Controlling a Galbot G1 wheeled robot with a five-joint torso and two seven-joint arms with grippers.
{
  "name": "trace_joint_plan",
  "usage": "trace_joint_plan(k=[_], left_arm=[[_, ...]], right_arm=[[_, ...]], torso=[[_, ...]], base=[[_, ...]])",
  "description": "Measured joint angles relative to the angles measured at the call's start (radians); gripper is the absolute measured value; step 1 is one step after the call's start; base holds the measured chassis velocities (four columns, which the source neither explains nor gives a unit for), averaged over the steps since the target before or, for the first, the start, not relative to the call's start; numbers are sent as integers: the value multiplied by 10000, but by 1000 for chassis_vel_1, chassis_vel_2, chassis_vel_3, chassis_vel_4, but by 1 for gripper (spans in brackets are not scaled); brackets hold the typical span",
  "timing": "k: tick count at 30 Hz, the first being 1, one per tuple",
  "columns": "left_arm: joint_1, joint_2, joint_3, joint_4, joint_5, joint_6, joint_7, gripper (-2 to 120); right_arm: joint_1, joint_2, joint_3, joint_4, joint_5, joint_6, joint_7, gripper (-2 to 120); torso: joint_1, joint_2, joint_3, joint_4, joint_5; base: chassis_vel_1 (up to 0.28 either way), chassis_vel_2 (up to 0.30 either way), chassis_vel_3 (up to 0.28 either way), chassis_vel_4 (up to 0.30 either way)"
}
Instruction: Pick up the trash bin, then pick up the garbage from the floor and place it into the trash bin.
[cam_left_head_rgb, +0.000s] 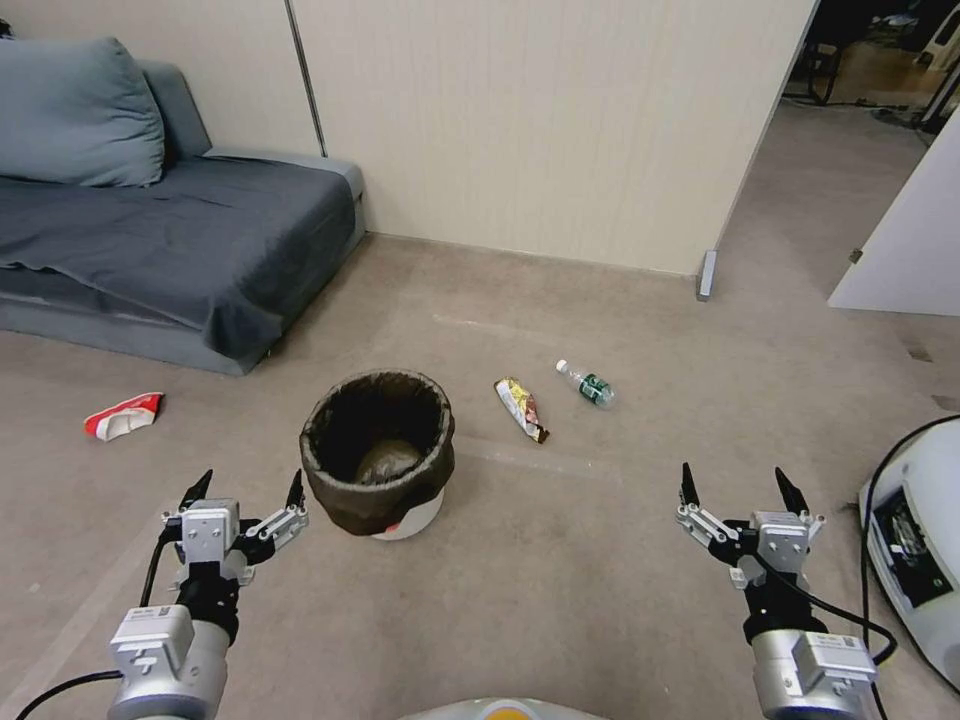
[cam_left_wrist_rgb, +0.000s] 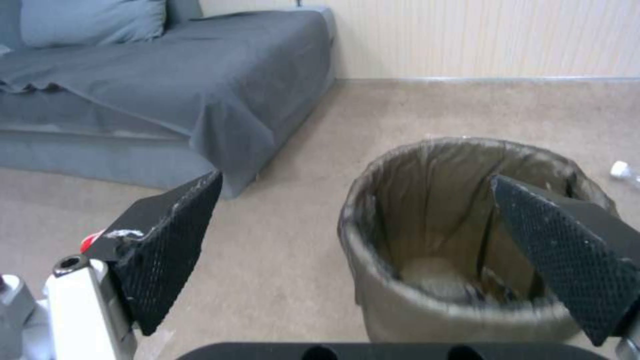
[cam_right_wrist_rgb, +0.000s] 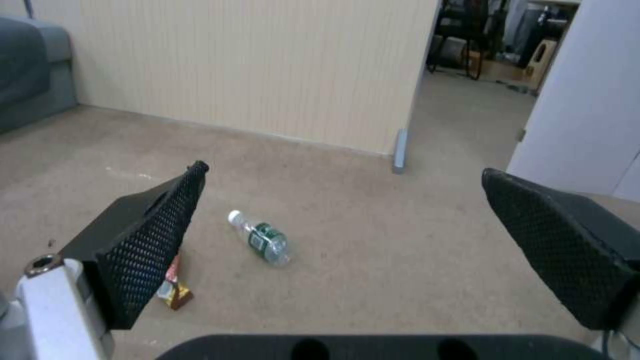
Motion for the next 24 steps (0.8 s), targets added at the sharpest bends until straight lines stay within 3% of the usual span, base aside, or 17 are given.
trace_joint_plan(k=[18,24], left_arm=[[18,-7,37,-81,-22,47,5,100],[-232,47,73,-228,-344,692,188,100]], right_arm=[[-88,-2,-32,5,40,200,86,100],[-100,-22,-50,45,63,279,86,100]], torso=[[0,0,1,1,0],[0,0,0,1,0]], base=[[-107,102,110,-104],[-34,32,31,-29]])
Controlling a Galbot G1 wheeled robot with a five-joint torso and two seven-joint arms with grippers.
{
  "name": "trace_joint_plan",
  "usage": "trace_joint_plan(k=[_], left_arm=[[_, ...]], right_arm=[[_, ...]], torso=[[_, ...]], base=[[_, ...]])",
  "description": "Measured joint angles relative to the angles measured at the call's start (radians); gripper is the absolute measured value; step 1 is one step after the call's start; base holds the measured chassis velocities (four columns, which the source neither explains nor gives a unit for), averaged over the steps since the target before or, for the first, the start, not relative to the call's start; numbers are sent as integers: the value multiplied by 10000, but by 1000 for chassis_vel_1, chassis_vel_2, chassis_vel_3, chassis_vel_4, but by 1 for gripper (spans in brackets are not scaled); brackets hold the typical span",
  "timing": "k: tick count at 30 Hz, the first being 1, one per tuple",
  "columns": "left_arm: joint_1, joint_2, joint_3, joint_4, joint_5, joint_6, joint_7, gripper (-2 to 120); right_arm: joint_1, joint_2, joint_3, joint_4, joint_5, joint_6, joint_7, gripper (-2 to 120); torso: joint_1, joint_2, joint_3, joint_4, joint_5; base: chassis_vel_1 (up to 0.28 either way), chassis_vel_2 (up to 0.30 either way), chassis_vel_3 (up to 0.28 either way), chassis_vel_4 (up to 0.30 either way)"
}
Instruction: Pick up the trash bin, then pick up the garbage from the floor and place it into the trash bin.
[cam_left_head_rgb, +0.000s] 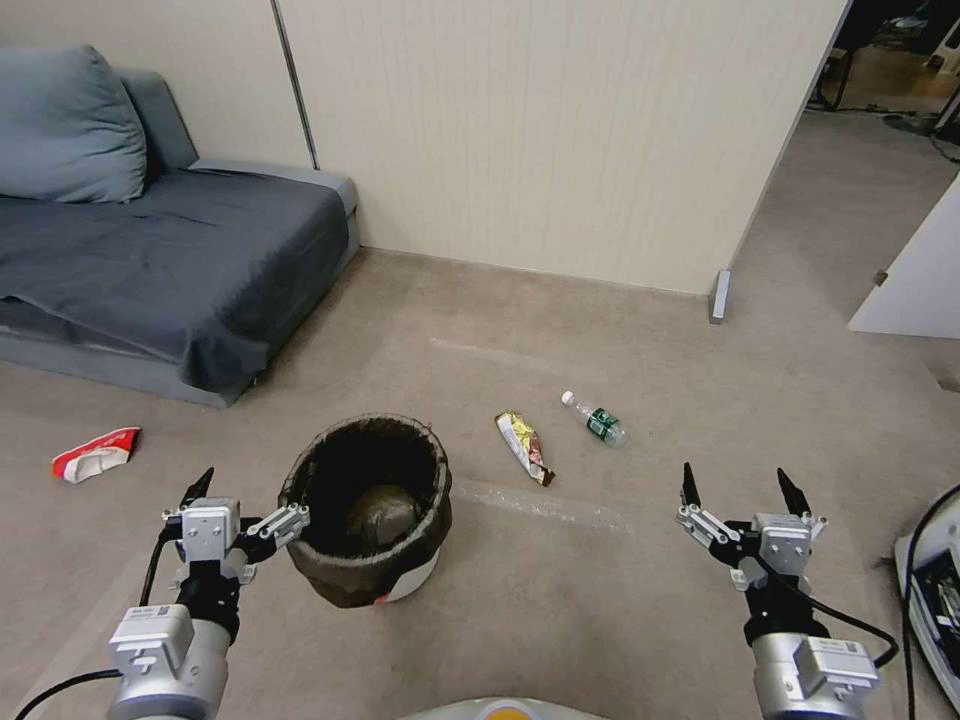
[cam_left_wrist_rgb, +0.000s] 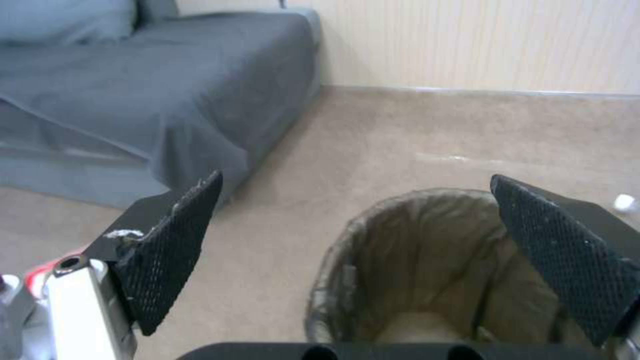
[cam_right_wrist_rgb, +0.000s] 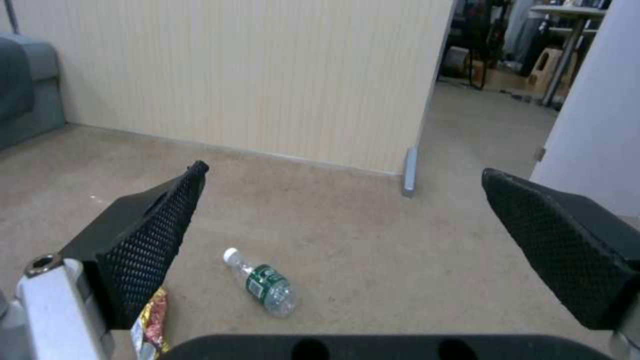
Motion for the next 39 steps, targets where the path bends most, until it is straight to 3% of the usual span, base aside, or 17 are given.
trace_joint_plan(k=[5,7,10,11,13,28,39], left_arm=[[-700,278,42,58,-814,1426,16,100],[-700,278,42,58,-814,1426,16,100],[-1547,1024,30,322,-1593,2945,-279,100],[-1547,1024,30,322,-1593,2945,-279,100],[-1921,1370,34,498,-2040,3653,-422,100],[-3303,2184,34,2231,-3179,4666,-1088,100],[-3871,2492,132,3401,-3387,4731,-1169,100]], right_arm=[[-89,-38,-28,9,-19,45,0,100],[-89,-38,-28,9,-19,45,0,100],[-154,-84,-96,46,-47,-9,32,100],[-154,-84,-96,46,-47,-9,32,100],[-174,-91,-165,51,-66,-110,64,100],[-176,-270,-569,-157,-531,-317,99,100],[-170,-192,-634,-272,-726,-313,105,100]], torso=[[-1,0,-1,-1,0],[-1,0,-1,-1,0],[0,0,0,-2,-3],[0,0,0,-2,-3],[0,0,0,-2,-1],[0,0,0,-1,-1],[0,0,0,-1,0]], base=[[0,0,0,0],[0,0,0,0],[0,0,0,0],[0,0,0,0],[0,0,0,0],[0,0,0,0],[0,0,0,0]])
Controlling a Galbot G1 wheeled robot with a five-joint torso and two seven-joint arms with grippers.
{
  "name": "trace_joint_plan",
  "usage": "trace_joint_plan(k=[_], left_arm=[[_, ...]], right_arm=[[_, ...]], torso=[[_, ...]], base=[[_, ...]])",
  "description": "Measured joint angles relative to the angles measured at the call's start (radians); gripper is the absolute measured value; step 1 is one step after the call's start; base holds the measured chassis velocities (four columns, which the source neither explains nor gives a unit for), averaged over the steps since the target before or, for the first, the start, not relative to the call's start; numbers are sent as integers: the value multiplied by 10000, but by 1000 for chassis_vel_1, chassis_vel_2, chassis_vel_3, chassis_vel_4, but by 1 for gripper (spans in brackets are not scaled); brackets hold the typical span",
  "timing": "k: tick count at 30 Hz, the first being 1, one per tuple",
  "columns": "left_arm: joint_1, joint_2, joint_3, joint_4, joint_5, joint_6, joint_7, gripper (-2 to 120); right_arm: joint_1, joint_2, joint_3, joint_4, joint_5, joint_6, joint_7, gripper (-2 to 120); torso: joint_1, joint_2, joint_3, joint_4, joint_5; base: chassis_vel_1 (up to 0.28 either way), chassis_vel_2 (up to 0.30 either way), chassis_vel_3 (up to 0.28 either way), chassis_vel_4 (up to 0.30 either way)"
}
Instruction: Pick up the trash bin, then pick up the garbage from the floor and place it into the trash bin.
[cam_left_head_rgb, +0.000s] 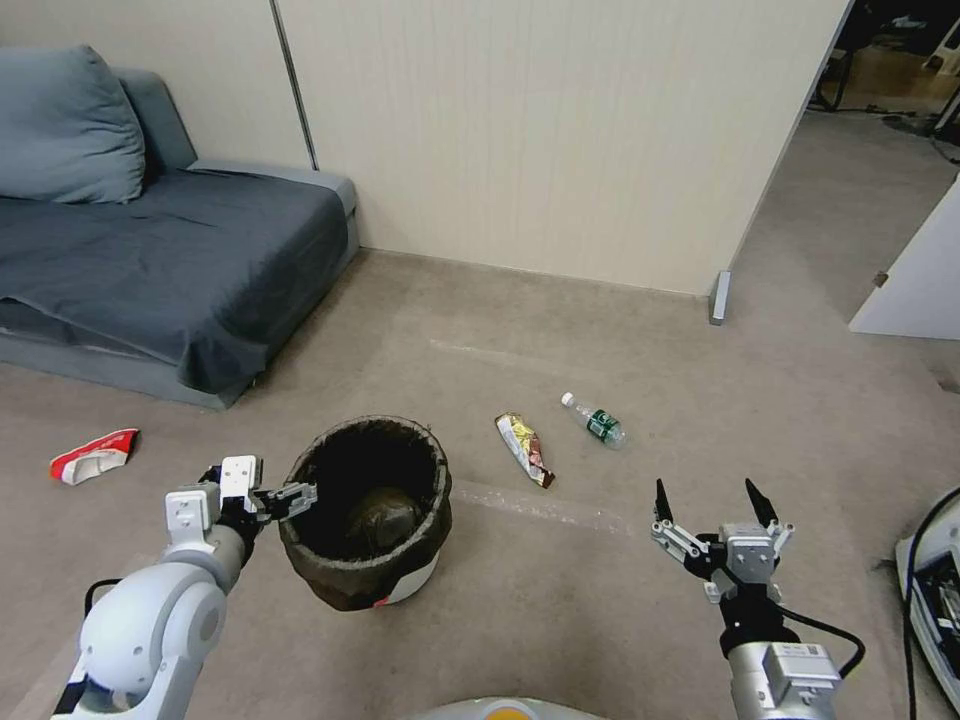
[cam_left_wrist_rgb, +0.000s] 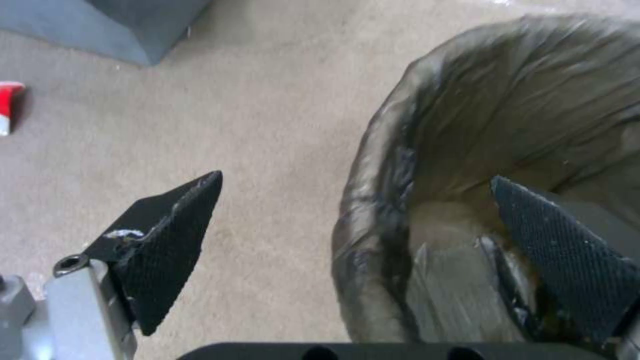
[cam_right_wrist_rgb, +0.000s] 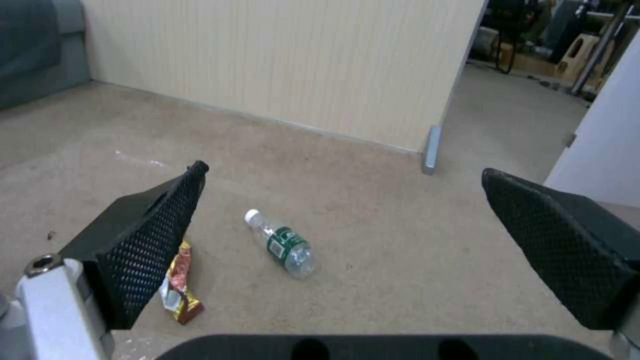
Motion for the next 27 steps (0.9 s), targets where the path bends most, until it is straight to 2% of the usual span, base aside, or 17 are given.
trace_joint_plan(k=[13,23,25,27], left_arm=[[-167,-9,83,724,77,-30,46,100],[-257,-139,221,954,292,-42,92,100],[-266,-149,244,969,339,-44,118,97],[-279,-176,303,1003,351,-46,154,89]], right_arm=[[41,151,-25,-155,-104,71,26,100],[45,216,-50,-288,-253,163,65,100],[51,217,-61,-299,-255,163,76,100],[64,218,-79,-317,-261,162,94,100]], torso=[[0,0,0,0,0],[0,0,0,0,0],[0,0,-1,0,0],[0,0,0,0,0]], base=[[0,0,0,0],[0,0,0,0],[0,0,0,0],[0,0,0,0]])
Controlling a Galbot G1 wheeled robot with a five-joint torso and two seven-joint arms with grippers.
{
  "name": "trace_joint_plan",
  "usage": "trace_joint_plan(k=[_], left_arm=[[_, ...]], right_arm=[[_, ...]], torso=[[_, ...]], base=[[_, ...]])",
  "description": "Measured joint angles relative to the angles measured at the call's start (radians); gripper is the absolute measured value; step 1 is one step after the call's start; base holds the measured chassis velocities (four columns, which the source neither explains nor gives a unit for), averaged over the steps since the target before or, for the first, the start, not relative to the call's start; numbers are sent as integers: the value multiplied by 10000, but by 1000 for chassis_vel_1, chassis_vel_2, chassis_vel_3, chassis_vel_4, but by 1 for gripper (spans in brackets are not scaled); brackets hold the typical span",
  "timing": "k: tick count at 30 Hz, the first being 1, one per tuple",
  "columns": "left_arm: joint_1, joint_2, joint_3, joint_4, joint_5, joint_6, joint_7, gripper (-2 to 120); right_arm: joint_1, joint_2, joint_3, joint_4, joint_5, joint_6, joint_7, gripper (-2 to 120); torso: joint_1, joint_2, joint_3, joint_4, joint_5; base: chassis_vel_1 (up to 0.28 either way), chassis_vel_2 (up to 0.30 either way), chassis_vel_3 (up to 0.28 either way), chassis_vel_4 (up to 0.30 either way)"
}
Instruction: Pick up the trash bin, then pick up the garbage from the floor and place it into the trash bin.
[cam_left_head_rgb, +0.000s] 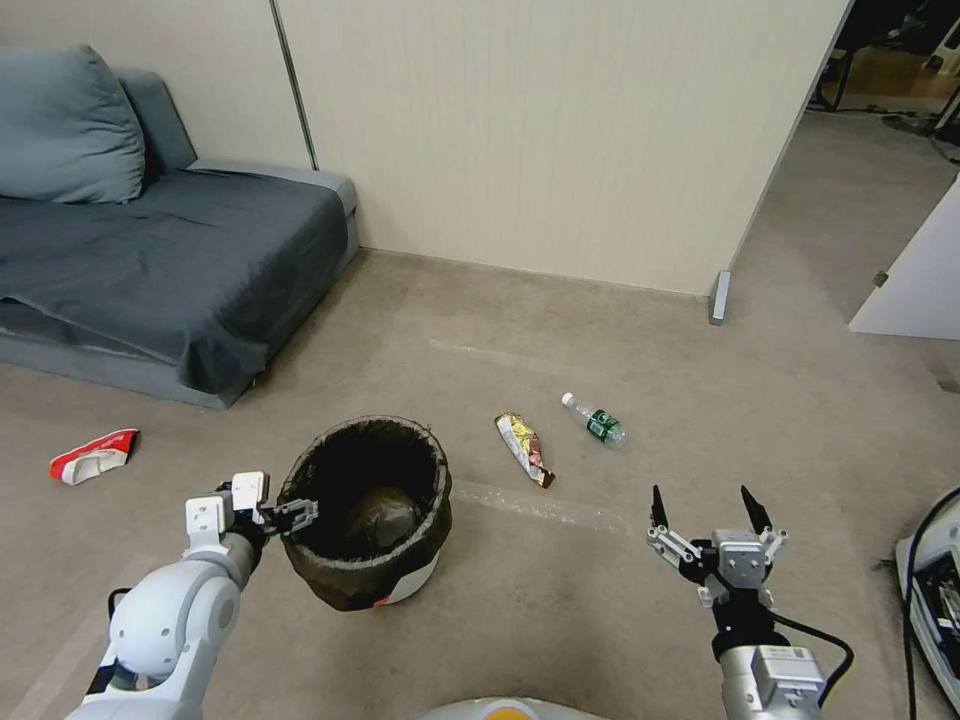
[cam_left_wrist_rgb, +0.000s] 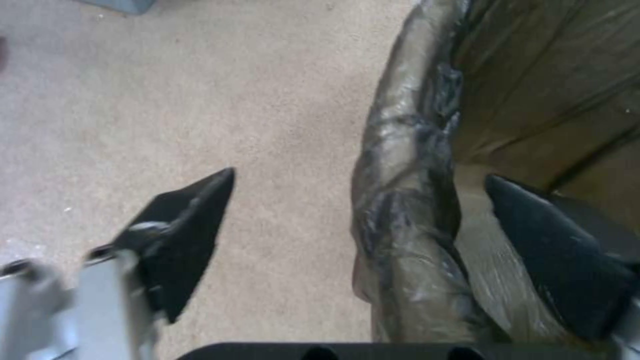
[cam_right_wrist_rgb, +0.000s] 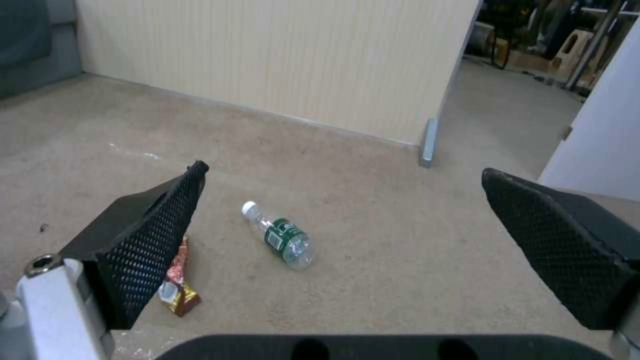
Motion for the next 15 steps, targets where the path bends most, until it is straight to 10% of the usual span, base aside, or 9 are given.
trace_joint_plan(k=[15], left_arm=[[-86,-216,348,215,46,-17,-76,35]], right_arm=[[7,5,23,-3,46,78,66,100]], torso=[[0,0,-1,1,3]], base=[[0,0,0,0]])
